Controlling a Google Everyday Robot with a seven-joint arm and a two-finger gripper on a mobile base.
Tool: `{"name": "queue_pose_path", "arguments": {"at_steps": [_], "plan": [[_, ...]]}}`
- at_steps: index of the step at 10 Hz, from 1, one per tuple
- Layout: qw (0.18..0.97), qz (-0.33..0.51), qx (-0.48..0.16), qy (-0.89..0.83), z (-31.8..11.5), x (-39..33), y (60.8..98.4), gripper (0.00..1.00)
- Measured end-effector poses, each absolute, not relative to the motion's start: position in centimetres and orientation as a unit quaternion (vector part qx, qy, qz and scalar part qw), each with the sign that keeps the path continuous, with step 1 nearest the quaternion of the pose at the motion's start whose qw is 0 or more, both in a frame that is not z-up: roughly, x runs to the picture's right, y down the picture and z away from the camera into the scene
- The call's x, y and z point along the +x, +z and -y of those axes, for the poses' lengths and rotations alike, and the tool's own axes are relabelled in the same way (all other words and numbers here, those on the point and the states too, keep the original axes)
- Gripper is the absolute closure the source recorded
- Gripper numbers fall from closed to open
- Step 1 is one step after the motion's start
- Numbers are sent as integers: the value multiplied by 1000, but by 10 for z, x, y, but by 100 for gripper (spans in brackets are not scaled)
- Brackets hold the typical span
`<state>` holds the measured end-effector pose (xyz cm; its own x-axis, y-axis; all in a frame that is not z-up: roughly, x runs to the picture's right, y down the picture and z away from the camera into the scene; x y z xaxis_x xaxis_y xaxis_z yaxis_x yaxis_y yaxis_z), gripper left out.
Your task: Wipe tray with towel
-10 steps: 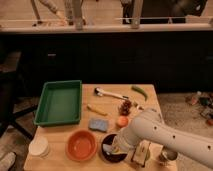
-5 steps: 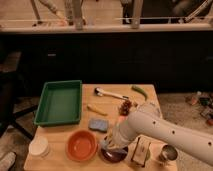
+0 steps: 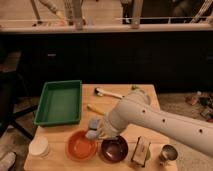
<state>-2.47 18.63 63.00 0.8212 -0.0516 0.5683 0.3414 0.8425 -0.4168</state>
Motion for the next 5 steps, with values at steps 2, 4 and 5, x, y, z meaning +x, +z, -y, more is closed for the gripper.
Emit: {"name": "queue_pose_path", "arguments": {"at_steps": [2,4,5], "plan": [[918,287,-249,-115,-170,-43,628,100],[916,294,-248,-118,-162,-58,631,100],[916,293,-248,-116,-162,-57,632,100]]}}
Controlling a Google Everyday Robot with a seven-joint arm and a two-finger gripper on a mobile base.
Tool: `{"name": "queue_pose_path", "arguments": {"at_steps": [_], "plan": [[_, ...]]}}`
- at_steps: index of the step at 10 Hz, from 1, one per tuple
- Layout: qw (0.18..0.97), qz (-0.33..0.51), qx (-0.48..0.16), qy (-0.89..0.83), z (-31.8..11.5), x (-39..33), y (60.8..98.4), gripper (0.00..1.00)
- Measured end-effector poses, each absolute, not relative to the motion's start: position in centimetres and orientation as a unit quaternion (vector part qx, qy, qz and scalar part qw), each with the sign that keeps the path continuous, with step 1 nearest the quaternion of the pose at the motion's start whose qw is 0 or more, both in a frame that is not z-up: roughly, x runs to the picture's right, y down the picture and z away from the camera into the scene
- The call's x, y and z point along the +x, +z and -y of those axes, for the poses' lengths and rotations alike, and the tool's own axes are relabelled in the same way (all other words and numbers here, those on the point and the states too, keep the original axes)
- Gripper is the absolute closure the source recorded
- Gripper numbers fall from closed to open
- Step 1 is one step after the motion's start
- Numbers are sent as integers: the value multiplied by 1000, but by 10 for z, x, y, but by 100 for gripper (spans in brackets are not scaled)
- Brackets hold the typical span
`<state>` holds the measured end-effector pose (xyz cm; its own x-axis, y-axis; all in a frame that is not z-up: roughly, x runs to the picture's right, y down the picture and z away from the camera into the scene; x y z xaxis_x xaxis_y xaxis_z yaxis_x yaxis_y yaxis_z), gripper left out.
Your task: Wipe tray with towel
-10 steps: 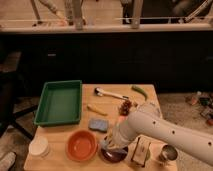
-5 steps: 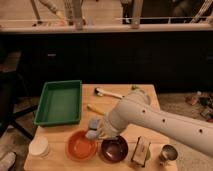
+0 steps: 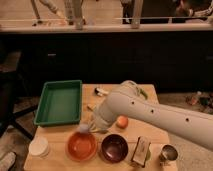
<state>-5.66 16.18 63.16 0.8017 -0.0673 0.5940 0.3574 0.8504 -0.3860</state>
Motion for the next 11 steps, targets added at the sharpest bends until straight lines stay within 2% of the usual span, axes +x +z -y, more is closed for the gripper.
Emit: {"name": "queue_pose_path", "arguments": {"at_steps": [7,11], "plan": [[916,295,-248,-117,-162,-58,633,100],[914,302,-233,-136,-133,-82,661,100]]}}
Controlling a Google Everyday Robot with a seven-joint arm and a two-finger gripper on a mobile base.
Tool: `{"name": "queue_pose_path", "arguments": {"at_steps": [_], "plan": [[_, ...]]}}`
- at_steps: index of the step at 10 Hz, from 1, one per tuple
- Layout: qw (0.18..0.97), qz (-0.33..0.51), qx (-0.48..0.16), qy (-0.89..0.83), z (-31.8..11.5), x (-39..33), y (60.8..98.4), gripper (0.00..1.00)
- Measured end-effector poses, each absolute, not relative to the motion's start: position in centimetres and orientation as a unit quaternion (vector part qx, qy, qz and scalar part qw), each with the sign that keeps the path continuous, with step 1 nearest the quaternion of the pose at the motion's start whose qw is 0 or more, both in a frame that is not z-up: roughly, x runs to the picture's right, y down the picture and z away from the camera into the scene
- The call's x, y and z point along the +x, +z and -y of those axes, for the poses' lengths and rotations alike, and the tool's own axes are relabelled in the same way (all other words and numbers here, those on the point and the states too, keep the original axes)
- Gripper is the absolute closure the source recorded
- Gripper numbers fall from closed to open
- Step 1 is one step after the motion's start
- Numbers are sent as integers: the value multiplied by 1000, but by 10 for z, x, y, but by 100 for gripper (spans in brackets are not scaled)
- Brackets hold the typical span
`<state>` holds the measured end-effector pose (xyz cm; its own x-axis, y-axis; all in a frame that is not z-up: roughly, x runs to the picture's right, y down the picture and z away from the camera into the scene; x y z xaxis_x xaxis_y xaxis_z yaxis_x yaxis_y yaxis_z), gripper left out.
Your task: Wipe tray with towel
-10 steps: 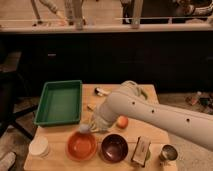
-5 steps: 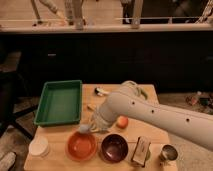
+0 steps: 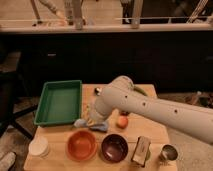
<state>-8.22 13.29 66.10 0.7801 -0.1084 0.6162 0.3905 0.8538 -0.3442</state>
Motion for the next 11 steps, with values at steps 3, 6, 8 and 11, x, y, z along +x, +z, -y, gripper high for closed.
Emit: {"name": "queue_pose_path", "arguments": {"at_steps": [3,6,8,11], "plan": [[913,303,-223,-158,-106,-103,677,100],[907,307,-225,-179,-93,-131,694,100],[903,316,-225,-186,-92,-144,706,100],[896,323,-221,-207,-88,-172,718,100]]}}
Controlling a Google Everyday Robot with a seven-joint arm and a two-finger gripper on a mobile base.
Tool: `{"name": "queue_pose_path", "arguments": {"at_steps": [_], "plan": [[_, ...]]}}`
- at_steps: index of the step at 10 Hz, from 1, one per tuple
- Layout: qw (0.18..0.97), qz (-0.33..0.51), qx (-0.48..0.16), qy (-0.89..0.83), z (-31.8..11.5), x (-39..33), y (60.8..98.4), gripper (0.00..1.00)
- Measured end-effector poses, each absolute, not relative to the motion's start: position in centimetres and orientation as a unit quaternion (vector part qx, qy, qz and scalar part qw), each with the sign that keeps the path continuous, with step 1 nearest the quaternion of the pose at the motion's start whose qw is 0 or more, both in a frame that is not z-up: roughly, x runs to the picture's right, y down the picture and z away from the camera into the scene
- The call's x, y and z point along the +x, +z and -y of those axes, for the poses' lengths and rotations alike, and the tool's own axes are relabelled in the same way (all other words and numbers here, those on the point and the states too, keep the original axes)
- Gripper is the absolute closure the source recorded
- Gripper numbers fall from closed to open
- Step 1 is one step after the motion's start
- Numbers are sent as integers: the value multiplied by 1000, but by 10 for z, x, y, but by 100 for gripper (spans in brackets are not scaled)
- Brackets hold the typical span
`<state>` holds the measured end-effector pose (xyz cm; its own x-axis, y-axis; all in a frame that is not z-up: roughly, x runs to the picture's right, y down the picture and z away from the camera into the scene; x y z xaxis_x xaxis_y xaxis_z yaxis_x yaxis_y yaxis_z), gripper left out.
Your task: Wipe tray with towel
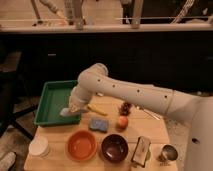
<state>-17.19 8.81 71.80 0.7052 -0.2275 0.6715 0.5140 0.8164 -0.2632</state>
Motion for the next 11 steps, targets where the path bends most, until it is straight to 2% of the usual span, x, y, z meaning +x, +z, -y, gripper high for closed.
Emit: {"name": "queue_pose_path", "arguments": {"at_steps": [6,11], "plan": [[868,316,-246,-295,-77,-205,749,100],[849,319,-275,-318,-89,-197,782,100]]}}
